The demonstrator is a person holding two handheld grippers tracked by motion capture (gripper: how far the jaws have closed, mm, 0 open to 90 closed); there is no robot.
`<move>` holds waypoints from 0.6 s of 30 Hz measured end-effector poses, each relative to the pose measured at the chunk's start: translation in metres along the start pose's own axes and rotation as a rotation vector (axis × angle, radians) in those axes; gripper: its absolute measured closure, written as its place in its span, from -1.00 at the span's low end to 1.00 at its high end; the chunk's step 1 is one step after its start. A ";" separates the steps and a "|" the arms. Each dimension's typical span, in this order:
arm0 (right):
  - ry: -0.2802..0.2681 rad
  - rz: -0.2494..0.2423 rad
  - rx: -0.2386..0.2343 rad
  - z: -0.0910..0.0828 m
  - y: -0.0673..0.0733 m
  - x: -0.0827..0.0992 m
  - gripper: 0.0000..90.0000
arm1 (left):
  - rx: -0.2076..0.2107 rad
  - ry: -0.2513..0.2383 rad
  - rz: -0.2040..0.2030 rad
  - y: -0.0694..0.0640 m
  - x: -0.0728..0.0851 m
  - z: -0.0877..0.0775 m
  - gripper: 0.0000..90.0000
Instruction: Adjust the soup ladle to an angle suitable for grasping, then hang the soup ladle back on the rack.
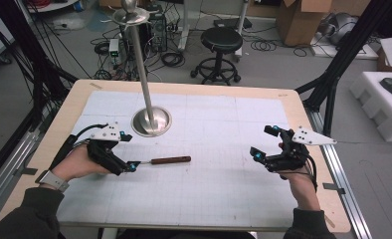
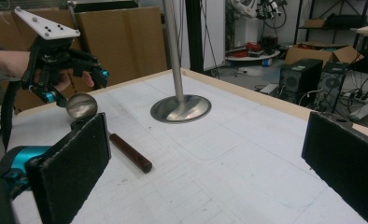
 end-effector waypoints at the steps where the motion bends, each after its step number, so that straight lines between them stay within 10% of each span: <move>1: 0.002 0.002 -0.003 0.001 0.000 0.000 -1.00 | -0.002 0.016 0.002 0.001 0.002 0.000 -0.96; 18: 0.009 -0.007 -0.010 -0.001 0.002 0.001 -1.00 | 0.017 0.126 0.019 0.010 0.017 0.005 -0.69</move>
Point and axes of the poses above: each handheld gripper's, and its own axes: z roughly forward along the jaws, x roughly out of its underside, y roughly to its left, the point moved 8 cm from there along z, roughly forward along the jaws
